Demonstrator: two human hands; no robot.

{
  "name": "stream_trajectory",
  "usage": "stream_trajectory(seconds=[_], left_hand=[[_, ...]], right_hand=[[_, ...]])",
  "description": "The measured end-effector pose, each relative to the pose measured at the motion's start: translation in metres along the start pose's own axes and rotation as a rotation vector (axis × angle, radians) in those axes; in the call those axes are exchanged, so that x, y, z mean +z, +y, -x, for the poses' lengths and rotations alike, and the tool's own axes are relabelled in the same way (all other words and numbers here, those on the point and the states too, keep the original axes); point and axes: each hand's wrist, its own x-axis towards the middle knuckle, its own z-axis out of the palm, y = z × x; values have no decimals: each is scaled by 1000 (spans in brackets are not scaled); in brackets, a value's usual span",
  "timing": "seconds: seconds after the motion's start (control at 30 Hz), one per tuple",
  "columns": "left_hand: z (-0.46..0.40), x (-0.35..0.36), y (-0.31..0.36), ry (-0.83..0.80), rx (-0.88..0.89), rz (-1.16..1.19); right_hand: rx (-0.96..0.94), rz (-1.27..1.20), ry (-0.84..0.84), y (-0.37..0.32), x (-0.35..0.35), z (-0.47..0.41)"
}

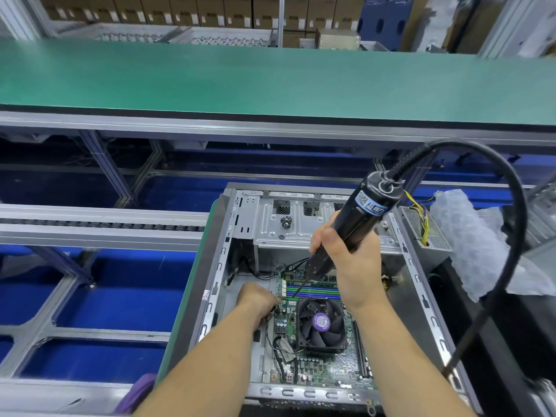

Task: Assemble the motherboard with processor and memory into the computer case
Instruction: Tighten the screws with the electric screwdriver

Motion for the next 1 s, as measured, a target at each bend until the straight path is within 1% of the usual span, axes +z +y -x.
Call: stream_trajectory(seconds=[0.07,0.23,0.63,0.73,0.83,1.0], left_hand=[[0,2,2,12,-20,15],[-6,5,1,83,21,-37],[-9,5,-1,54,12,-61],[-9,6,-2,35,98,-174],[-6,4,-3,131,212,-269],[-2,1,1,101,272,-440]], right_hand=[[10,-1,5,1,1,0],[28,1,5,3,2,0],[4,-44,-14,4,2,-5],[6,-43,-4,4,0,-5],[16,-42,7,3,0,-5],[5,-36,21,4,-1,-6]])
